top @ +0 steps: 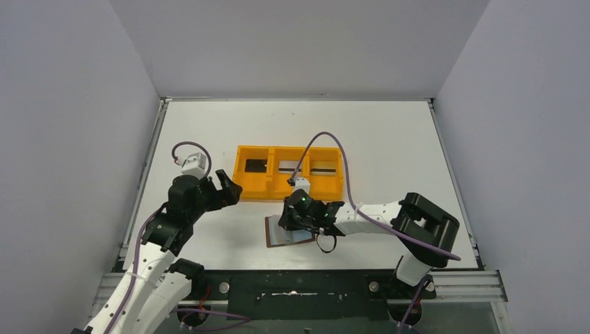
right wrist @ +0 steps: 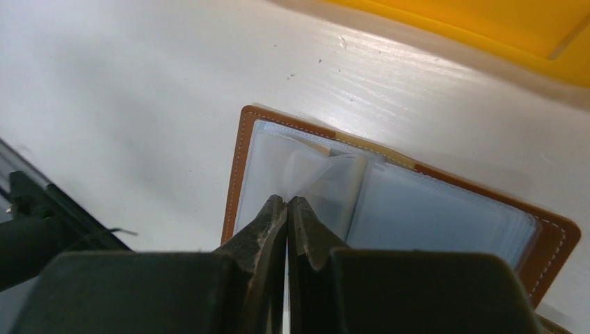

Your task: Take the credit cards out of the card holder

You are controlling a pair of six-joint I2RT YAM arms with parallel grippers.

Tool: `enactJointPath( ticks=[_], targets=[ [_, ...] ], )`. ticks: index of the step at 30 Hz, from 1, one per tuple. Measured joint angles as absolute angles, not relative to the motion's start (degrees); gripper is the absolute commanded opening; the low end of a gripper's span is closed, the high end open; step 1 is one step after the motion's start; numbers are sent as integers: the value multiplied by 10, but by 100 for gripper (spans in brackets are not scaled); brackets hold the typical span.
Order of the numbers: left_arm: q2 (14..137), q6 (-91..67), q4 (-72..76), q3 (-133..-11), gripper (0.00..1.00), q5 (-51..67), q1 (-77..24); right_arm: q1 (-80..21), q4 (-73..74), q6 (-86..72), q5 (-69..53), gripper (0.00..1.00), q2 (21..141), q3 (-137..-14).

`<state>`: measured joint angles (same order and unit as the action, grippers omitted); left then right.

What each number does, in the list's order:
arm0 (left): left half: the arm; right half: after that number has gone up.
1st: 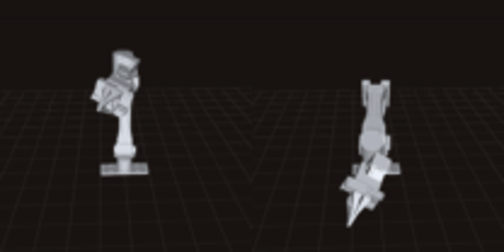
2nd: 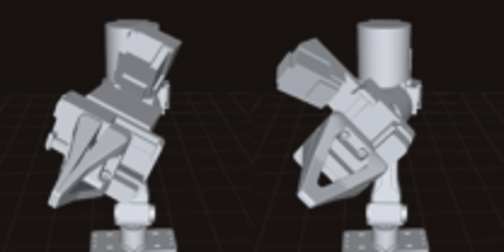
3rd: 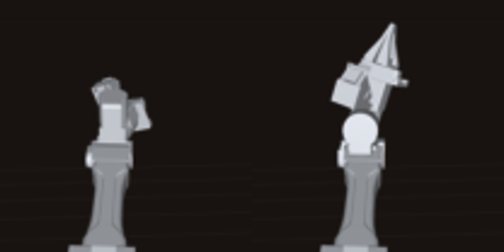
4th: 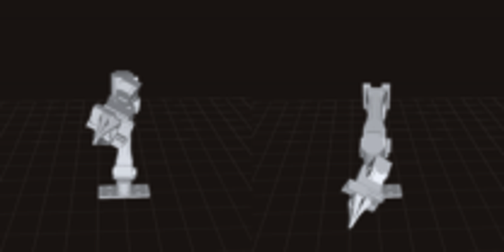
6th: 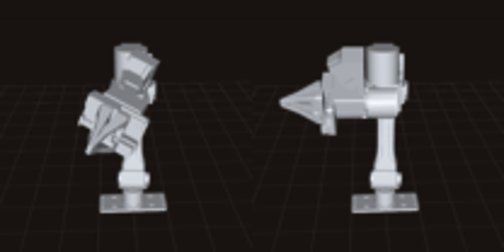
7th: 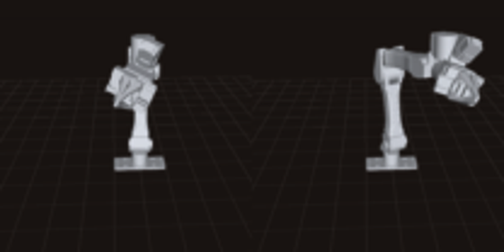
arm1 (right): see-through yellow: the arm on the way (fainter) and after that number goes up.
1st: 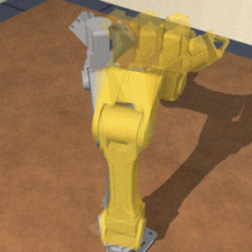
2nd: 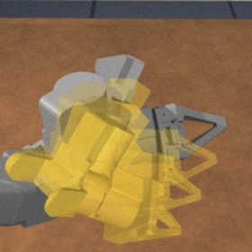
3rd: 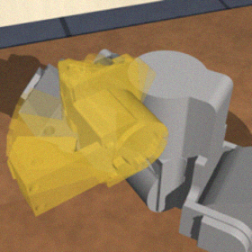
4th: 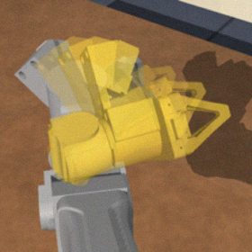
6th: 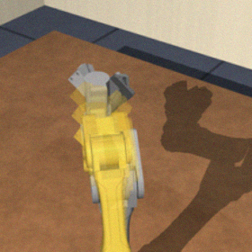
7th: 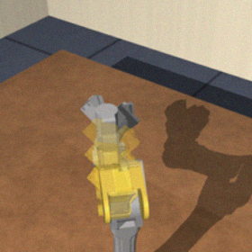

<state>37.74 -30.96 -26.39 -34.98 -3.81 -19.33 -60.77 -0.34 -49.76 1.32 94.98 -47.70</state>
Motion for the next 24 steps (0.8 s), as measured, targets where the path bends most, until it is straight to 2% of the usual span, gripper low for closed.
enactJointPath(
  ticks=[9,14,24],
  targets=[
    [458,-372,-203,-313,72,133,-193,-561,-233,-540,-86,2,895,-340],
    [496,-391,-158,-311,64,202,-196,-535,-313,-577,-114,2,895,-291],
    [587,-426,-84,-293,61,249,-285,-494,-399,-621,-140,7,895,-236]
  ],
)
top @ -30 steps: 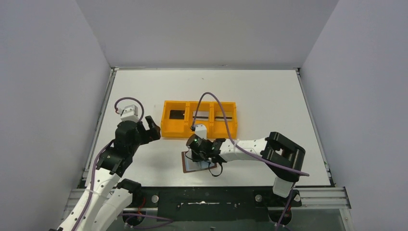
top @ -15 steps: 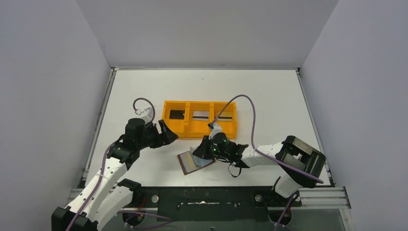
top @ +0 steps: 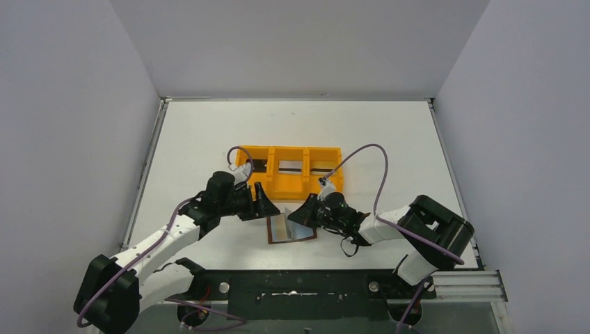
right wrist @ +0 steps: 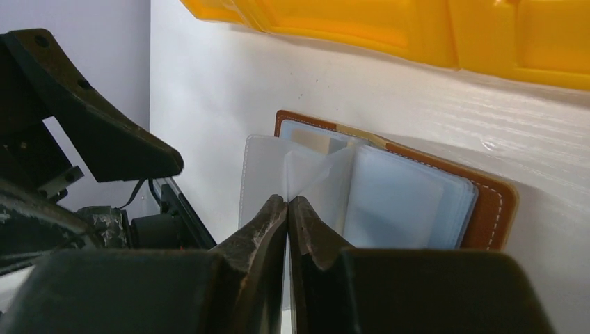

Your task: Take the credit cards out of the card holder

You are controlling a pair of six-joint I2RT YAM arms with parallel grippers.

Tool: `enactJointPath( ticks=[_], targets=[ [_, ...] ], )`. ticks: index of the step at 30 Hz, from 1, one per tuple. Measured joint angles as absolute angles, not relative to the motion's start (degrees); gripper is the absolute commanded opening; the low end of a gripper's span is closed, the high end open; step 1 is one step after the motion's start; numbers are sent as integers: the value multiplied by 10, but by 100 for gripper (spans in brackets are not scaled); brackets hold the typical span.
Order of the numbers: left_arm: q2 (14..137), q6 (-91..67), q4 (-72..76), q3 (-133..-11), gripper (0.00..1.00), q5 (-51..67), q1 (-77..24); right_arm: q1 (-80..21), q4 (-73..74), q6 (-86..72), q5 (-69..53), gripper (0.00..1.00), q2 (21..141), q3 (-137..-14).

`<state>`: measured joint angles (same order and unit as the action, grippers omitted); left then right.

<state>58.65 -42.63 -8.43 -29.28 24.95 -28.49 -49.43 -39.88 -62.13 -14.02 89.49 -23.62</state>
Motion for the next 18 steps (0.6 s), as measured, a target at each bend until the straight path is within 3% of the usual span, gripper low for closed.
enactJointPath(
  ticks=[7,10,18],
  targets=[
    [653,-455,-29,-293,57,240,-348,-492,-361,-627,-109,10,846,-215],
    [687,-466,-7,-293,55,238,-364,-492,-318,-627,-79,20,804,-211],
    [806,-485,50,-330,45,233,-426,-491,-168,-645,8,29,718,-208]
  ],
)
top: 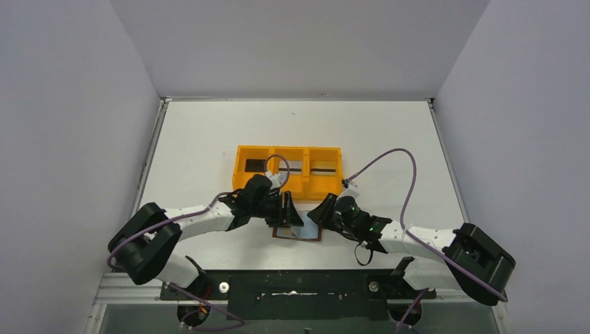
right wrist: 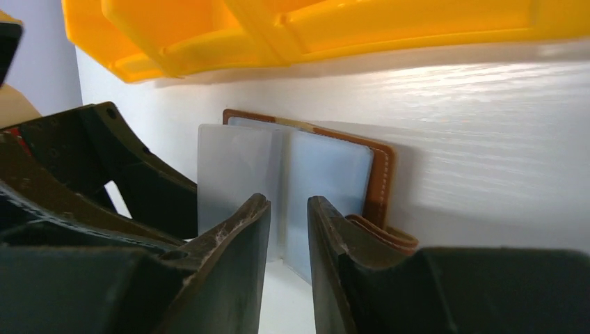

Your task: Take the credit cards out of the card holder

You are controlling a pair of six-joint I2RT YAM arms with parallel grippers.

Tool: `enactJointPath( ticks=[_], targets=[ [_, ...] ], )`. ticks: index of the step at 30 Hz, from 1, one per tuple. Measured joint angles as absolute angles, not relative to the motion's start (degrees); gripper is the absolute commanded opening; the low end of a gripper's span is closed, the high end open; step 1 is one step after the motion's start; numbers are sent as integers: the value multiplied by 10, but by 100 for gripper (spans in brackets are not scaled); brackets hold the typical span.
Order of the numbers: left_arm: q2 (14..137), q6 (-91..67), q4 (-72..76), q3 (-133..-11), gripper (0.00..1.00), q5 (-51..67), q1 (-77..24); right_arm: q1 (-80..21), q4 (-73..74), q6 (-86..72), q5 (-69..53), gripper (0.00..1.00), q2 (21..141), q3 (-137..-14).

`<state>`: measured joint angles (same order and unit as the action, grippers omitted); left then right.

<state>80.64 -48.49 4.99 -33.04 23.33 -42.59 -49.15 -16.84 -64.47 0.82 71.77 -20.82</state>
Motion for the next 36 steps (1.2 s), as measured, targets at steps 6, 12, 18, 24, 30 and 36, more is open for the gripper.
enactJointPath(
  ticks=[6,12,18,24,30,36],
  targets=[
    [897,-489,89,-399,43,233,-474,-491,-43,-657,87,36,599,-208],
    [945,-490,126,-441,41,241,-500,-492,56,-668,148,39,501,-208],
    [950,-501,134,-430,40,225,-506,-492,90,-662,163,37,482,-210],
    [790,-483,48,-414,49,125,-504,-502,100,-636,158,37,557,-263],
    [581,-489,-34,-368,52,14,-392,-570,113,-615,176,40,678,-365],
    [435,-500,-157,-273,56,-15,-233,-629,149,-596,185,42,864,-496]
  ],
)
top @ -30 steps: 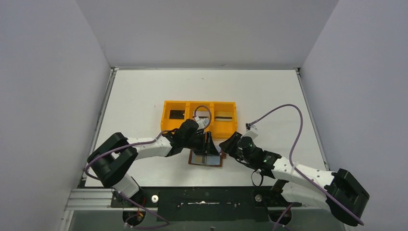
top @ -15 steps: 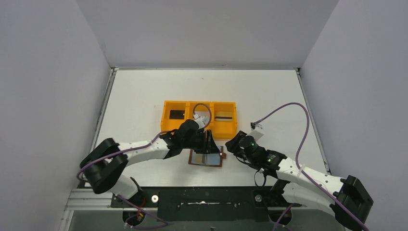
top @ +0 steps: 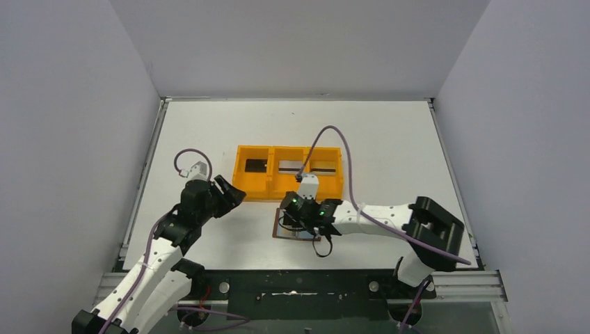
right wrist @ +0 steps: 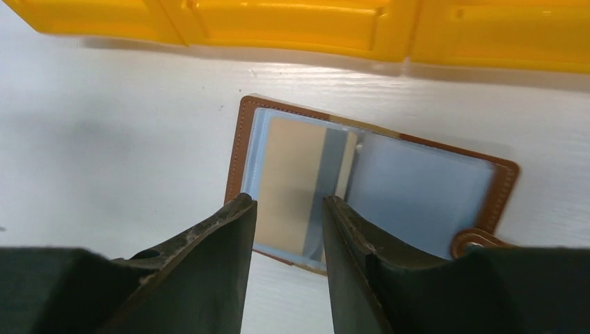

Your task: Take the credit cards out of the card holder

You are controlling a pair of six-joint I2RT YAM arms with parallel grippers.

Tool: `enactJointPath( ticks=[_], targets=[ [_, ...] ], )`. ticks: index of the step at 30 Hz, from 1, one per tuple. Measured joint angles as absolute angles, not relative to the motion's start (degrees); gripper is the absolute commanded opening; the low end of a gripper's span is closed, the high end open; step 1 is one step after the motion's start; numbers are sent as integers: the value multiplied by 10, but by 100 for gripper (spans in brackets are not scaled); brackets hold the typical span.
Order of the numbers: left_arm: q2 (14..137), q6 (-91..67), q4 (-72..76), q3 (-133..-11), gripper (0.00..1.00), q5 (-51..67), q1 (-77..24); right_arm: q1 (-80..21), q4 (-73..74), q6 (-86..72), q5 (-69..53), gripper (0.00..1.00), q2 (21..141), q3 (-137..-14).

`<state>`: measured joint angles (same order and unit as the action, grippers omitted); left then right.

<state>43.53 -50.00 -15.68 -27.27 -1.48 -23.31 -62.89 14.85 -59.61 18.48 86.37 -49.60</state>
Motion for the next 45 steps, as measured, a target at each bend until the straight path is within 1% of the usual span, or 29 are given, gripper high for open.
enactJointPath(
  ticks=[3,6,10,13,15,19,24,33,38,45],
  targets=[
    [401,-503,-197,-263,56,-12,-206,-650,189,-591,192,44,950,-565],
    [392,-503,-210,-263,56,-7,-199,-663,225,-589,199,47,1004,-610],
    [404,-503,-215,-263,56,4,-197,-674,262,-587,208,49,1035,-636],
    [414,-503,-215,-263,56,11,-197,-675,282,-587,213,48,1044,-652],
    [418,-503,-215,-263,57,16,-197,-675,285,-587,214,43,1049,-656],
    [421,-503,-215,-263,56,22,-197,-675,287,-579,215,29,1050,-656],
    [421,-503,-212,-263,57,27,-197,-675,278,-575,215,15,1050,-656],
    [424,-503,-209,-263,57,38,-196,-674,264,-564,215,4,1049,-654],
    [425,-504,-204,-263,56,52,-196,-671,236,-543,202,3,1025,-625],
    [439,-504,-164,-259,56,102,-196,-655,170,-526,160,2,943,-559]
  ],
)
